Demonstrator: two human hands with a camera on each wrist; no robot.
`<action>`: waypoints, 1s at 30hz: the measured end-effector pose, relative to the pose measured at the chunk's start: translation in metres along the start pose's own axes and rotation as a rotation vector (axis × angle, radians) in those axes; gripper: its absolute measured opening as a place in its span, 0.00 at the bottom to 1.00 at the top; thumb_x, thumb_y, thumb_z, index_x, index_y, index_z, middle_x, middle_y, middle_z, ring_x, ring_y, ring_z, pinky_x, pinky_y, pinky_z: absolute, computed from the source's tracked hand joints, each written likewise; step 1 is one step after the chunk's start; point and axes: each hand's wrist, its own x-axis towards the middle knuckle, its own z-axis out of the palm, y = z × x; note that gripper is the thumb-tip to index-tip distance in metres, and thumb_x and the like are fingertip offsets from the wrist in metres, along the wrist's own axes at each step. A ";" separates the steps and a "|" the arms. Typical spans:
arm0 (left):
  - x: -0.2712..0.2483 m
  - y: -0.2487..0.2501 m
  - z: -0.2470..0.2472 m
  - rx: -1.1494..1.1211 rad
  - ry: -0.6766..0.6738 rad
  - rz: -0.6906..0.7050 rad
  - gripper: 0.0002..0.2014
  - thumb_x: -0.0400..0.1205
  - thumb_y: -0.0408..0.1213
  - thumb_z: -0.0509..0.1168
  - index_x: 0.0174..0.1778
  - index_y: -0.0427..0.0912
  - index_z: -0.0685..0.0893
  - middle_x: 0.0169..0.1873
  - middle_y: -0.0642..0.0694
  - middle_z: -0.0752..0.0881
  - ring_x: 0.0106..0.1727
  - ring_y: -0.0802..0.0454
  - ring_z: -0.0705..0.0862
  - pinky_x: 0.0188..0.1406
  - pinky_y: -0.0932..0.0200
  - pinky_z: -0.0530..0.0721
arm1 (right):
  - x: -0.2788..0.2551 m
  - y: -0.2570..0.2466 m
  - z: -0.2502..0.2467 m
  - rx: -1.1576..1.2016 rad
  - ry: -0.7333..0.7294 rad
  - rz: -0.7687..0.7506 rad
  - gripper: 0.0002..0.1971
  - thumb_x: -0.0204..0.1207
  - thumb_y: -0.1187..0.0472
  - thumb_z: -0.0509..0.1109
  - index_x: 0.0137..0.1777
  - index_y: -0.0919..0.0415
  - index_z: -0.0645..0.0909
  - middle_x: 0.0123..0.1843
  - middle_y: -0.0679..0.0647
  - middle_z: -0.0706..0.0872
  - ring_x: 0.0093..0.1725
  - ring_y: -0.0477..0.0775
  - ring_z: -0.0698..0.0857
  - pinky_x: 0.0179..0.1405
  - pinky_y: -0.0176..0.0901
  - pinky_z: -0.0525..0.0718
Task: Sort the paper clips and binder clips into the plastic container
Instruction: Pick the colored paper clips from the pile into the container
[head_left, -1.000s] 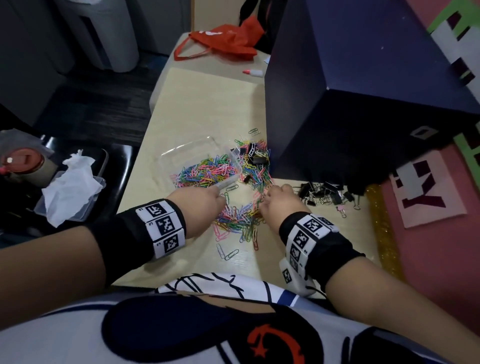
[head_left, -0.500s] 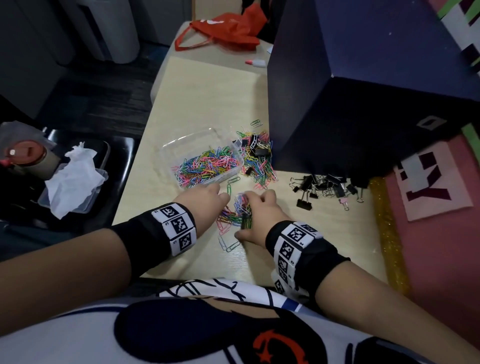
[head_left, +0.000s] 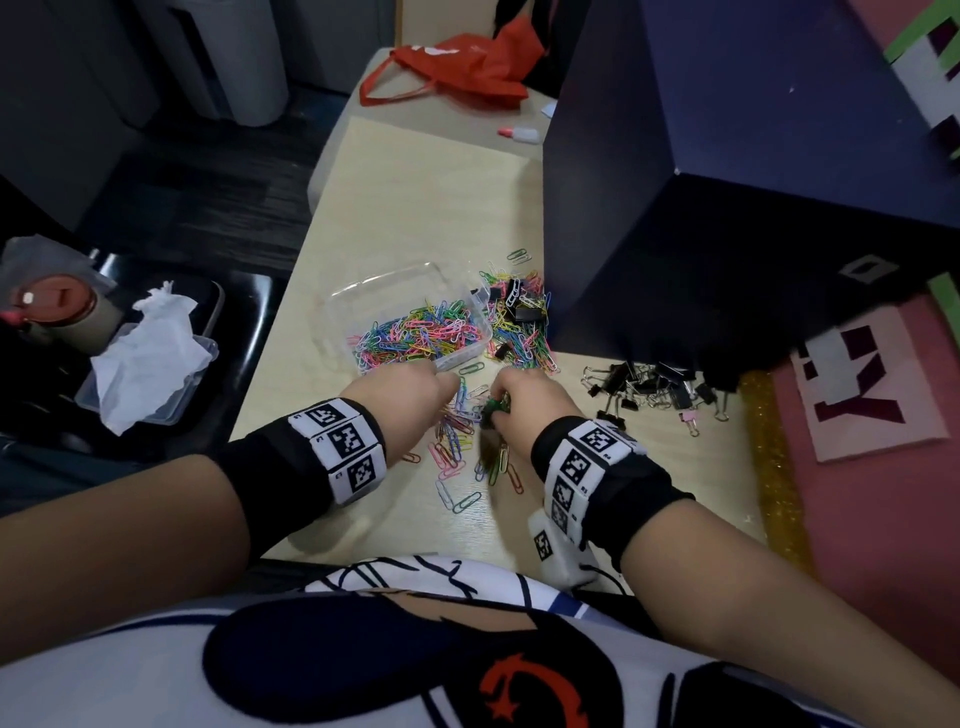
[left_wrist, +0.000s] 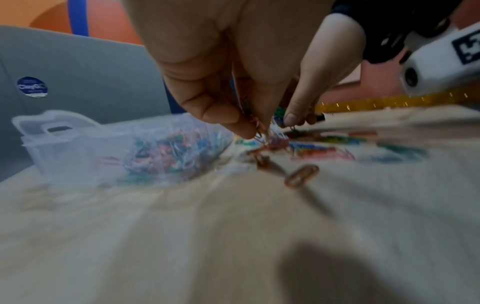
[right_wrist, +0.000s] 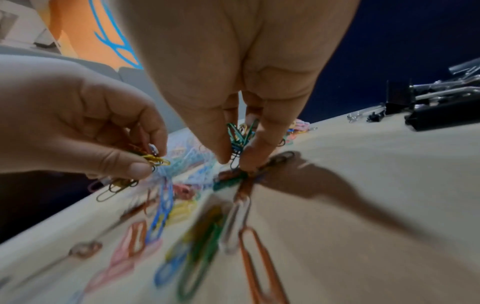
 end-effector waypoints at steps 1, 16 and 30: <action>0.000 -0.001 -0.004 -0.031 0.024 0.009 0.08 0.81 0.38 0.64 0.55 0.44 0.75 0.48 0.43 0.78 0.48 0.40 0.83 0.45 0.47 0.84 | 0.001 -0.001 -0.006 0.004 0.019 -0.006 0.11 0.77 0.62 0.68 0.59 0.55 0.78 0.62 0.57 0.78 0.58 0.58 0.79 0.53 0.43 0.74; 0.000 -0.041 -0.040 -0.142 0.224 -0.105 0.17 0.78 0.39 0.65 0.64 0.48 0.79 0.56 0.43 0.79 0.55 0.40 0.81 0.53 0.48 0.82 | 0.019 -0.037 -0.047 -0.055 0.013 -0.069 0.14 0.80 0.55 0.67 0.64 0.54 0.77 0.65 0.56 0.76 0.58 0.57 0.81 0.59 0.46 0.78; -0.011 -0.009 0.005 0.126 -0.197 0.039 0.29 0.71 0.52 0.74 0.64 0.45 0.73 0.59 0.43 0.74 0.57 0.41 0.78 0.56 0.48 0.81 | -0.012 0.016 0.019 -0.268 -0.042 -0.425 0.23 0.75 0.44 0.68 0.69 0.50 0.75 0.67 0.50 0.73 0.68 0.56 0.70 0.68 0.54 0.75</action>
